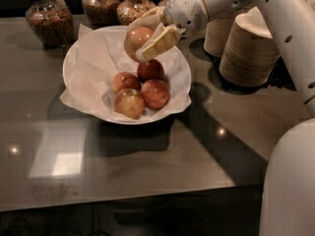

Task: Pick apple from white bowl

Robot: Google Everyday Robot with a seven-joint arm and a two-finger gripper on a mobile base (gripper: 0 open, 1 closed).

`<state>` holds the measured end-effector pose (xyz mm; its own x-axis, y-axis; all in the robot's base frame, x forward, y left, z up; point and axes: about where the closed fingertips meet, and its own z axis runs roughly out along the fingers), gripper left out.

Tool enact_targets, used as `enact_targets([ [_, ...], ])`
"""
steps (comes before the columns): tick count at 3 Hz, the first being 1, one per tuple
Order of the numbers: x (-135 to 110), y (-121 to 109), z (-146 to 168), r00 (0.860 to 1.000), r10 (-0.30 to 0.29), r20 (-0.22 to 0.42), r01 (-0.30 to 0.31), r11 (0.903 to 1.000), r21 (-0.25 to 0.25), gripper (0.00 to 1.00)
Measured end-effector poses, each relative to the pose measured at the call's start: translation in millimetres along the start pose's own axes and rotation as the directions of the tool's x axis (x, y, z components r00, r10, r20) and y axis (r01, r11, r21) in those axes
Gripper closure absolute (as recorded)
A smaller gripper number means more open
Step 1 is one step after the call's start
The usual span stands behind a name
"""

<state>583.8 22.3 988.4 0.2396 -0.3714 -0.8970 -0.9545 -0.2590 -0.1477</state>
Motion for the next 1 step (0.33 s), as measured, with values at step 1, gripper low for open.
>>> enact_targets([
  [1, 0.0, 0.0, 0.0, 1.0, 0.0, 0.0, 0.0, 1.0, 0.0, 1.0],
])
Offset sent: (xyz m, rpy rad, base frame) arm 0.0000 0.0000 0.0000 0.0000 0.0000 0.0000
